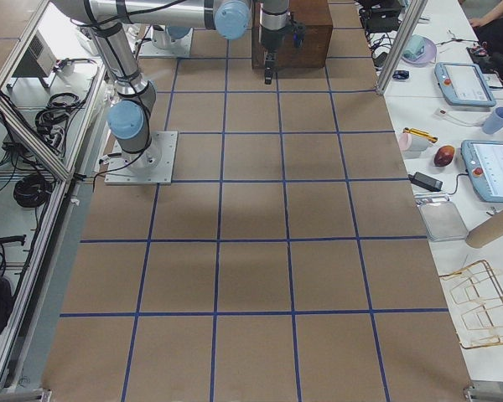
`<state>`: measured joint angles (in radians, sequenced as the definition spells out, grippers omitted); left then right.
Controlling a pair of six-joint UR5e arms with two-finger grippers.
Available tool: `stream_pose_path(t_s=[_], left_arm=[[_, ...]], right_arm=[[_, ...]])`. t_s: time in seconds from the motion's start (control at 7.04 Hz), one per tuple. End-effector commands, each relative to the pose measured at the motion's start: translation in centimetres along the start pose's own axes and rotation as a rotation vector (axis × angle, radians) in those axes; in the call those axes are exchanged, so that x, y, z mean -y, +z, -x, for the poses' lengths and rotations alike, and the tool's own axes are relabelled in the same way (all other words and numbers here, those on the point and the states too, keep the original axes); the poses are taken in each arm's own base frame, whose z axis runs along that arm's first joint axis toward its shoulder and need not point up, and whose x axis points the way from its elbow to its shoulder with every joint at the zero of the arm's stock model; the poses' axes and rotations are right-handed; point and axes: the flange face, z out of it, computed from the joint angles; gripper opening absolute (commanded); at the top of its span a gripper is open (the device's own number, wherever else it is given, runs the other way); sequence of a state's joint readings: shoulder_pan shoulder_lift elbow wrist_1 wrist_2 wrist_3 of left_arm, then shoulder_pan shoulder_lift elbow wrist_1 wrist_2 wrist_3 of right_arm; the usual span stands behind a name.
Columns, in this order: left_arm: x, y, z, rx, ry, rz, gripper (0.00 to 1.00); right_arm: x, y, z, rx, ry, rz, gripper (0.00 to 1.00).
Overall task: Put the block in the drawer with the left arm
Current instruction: 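Pull the drawer open outward with the left gripper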
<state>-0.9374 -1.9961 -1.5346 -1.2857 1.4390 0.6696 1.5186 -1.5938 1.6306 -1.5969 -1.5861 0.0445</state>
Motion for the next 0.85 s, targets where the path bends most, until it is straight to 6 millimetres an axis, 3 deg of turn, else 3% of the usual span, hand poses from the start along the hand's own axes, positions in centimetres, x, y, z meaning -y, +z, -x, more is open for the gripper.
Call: stream_pose_path(t_s=[0.0,0.71], left_arm=[[-0.03,-0.08,0.11,0.003,0.001,-0.001,0.96],[-0.27,-0.58,0.35,0.033,0.001,0.009,0.99]], right_arm=[[0.00,0.00,0.00,0.000,0.000,0.000,1.00],[0.00,0.00,0.00,0.000,0.000,0.000,1.00]])
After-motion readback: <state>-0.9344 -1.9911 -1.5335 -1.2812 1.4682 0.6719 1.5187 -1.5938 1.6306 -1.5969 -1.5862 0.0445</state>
